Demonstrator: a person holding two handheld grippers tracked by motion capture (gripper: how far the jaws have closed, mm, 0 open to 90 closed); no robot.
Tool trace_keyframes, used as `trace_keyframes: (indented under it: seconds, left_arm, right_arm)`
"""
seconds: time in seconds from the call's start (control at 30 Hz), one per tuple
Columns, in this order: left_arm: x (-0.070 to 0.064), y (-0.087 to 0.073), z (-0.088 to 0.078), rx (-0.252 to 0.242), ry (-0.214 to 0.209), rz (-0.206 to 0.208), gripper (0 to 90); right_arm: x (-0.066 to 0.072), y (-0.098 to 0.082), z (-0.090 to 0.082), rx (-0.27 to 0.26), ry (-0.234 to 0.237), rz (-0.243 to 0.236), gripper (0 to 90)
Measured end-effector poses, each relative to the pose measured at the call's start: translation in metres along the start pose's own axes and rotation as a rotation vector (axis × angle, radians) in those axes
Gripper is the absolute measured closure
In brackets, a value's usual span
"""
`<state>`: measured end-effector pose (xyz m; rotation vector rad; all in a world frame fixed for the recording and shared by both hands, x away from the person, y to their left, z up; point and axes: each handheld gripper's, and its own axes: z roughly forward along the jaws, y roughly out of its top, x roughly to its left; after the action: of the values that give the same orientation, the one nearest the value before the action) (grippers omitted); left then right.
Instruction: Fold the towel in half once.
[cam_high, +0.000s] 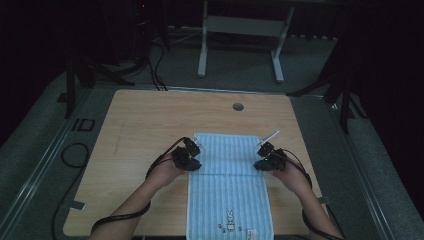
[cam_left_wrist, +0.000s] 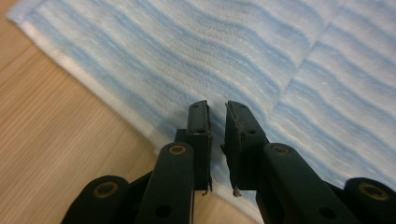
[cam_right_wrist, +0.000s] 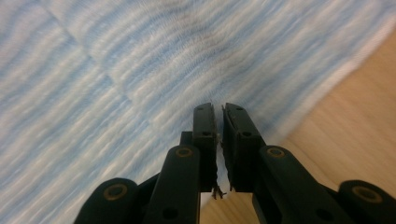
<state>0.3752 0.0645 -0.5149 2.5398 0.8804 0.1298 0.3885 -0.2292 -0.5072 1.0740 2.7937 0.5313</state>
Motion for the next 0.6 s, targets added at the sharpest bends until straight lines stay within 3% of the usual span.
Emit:
trace_keyframes:
  seconds: [0.1,0.3,0.5,0.6]
  left_arm:
    - [0.005,0.002,0.008,0.015,0.010,-0.011,79.6]
    - [0.023,0.002,0.012,-0.012,0.017,-0.064,80.1]
    - [0.034,0.005,0.011,-0.002,0.075,-0.045,80.0]
    - [0.044,0.005,0.012,-0.009,0.055,-0.063,80.0]
  right_arm:
    - [-0.004,0.003,0.013,0.024,0.008,0.005,83.3]
    - [-0.013,0.017,0.019,0.014,0.014,0.029,83.3]
    - [-0.018,0.039,0.026,0.029,0.006,0.038,83.2]
    - [-0.022,0.048,0.029,0.035,0.010,0.048,83.2]
